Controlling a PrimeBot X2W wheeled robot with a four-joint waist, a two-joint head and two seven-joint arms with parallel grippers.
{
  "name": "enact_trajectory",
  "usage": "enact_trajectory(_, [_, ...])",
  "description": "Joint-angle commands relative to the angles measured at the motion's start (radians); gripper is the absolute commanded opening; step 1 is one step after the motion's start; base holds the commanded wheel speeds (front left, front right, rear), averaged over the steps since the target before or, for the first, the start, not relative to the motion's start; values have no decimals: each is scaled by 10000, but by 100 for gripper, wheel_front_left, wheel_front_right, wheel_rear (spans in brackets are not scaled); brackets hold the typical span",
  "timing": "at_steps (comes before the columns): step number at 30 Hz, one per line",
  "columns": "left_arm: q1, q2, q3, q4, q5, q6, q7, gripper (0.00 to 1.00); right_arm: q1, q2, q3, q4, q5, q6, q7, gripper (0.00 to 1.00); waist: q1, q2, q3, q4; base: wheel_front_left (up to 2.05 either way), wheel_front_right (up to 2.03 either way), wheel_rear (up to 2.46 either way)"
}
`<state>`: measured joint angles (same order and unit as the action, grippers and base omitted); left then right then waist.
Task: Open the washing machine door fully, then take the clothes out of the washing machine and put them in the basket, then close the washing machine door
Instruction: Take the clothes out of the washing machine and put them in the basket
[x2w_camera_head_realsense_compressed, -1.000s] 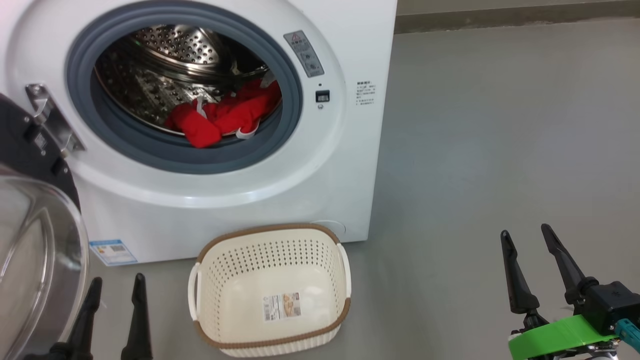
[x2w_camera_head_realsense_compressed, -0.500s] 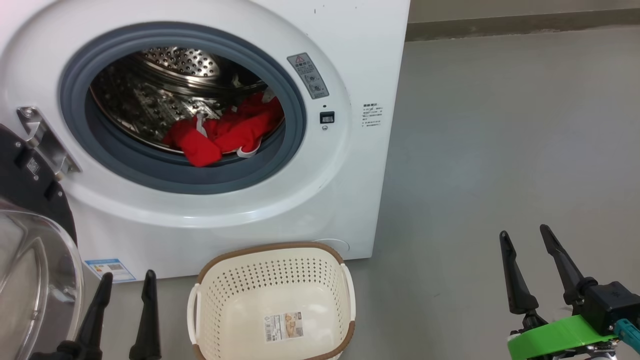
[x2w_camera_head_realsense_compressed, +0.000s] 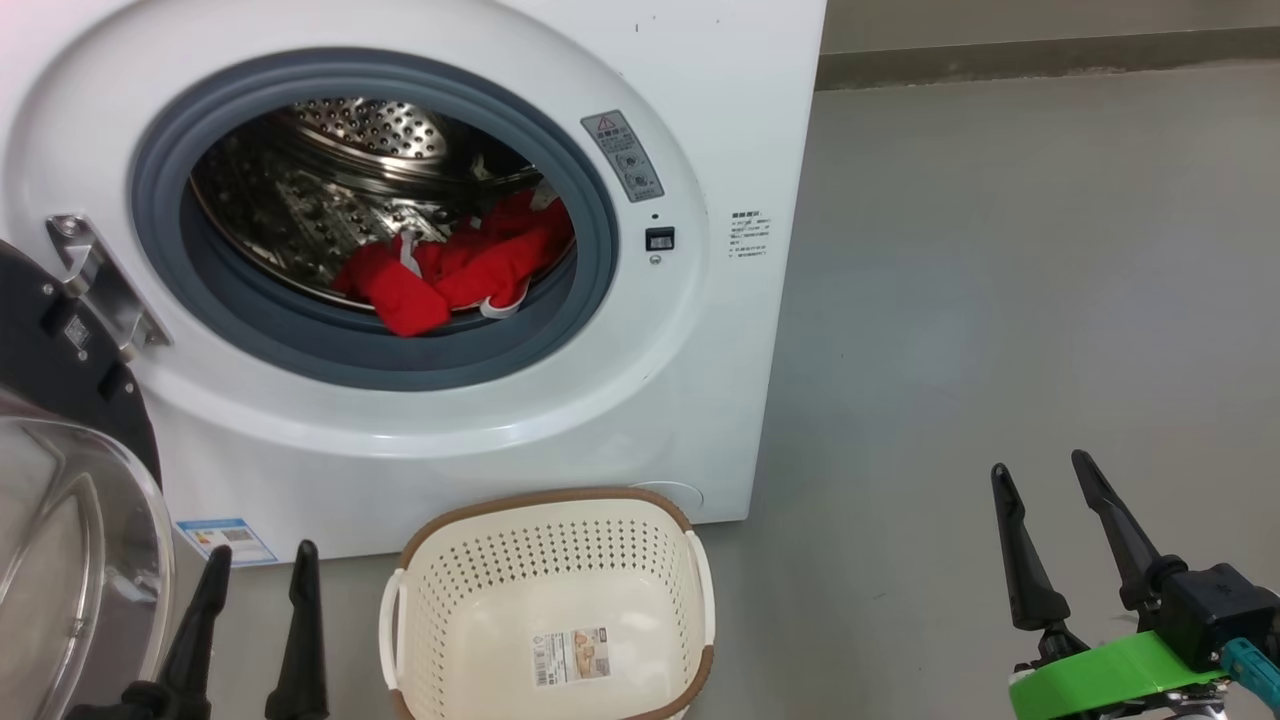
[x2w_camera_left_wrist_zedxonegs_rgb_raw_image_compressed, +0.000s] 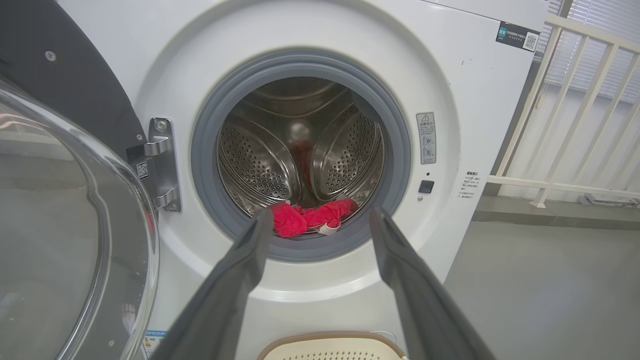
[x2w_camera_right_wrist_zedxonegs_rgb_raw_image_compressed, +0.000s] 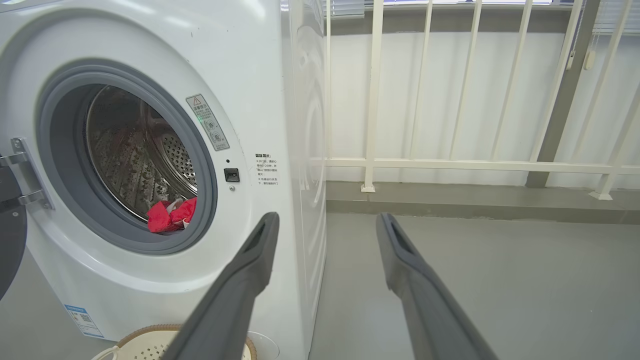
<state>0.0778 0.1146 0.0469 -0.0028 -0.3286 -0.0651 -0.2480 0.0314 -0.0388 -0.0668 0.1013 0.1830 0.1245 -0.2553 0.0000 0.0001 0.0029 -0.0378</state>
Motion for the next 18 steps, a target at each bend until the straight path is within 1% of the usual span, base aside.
enact_trajectory(1, [-233, 116, 305, -237, -64, 81, -60, 100, -162, -114, 267, -238, 1, 62, -65, 100, 0, -1, 6, 10, 0, 0, 0])
enact_trajectory(10, [-354, 67, 290, -226, -243, 118, -63, 100, -186, -114, 374, -292, -127, 62, -65, 100, 0, -1, 174, 135, 0, 0, 0])
enact_trajectory(18, [-893, 53, 179, -190, -367, 78, -54, 100, -405, -114, 477, -397, -241, 62, -65, 100, 0, -1, 767, 315, 0, 0, 0])
